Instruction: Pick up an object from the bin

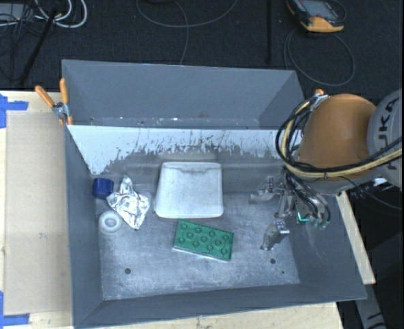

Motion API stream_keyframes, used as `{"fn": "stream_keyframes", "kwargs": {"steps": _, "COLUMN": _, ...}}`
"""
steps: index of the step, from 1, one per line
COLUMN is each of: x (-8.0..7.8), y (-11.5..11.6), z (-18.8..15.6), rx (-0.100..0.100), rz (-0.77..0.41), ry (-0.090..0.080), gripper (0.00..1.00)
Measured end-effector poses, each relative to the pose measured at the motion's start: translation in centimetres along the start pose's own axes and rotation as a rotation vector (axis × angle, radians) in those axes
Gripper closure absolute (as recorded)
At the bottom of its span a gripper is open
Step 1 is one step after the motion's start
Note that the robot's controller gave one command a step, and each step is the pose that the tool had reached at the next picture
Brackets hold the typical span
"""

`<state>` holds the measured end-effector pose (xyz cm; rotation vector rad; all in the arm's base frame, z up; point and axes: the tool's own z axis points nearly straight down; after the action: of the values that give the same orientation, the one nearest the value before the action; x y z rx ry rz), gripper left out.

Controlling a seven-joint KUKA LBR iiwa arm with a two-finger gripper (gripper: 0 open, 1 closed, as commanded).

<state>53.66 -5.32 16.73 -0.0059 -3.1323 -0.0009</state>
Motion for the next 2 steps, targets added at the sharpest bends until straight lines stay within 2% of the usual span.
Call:
{"fn": "stream_keyframes", "kwargs": {"steps": 1, "x": -1.5, "y": -3.0, "z": 9.5, "rx": -0.001, "rz": -0.203, "ry": -0.012, "gripper": 0.0}}
{"fn": "stream_keyframes", "kwargs": {"steps": 2, "x": -0.4, "y": 6.0, "z": 9.1, "rx": 0.001, "rz": -0.362, "ry": -0.014, "gripper": 0.0}}
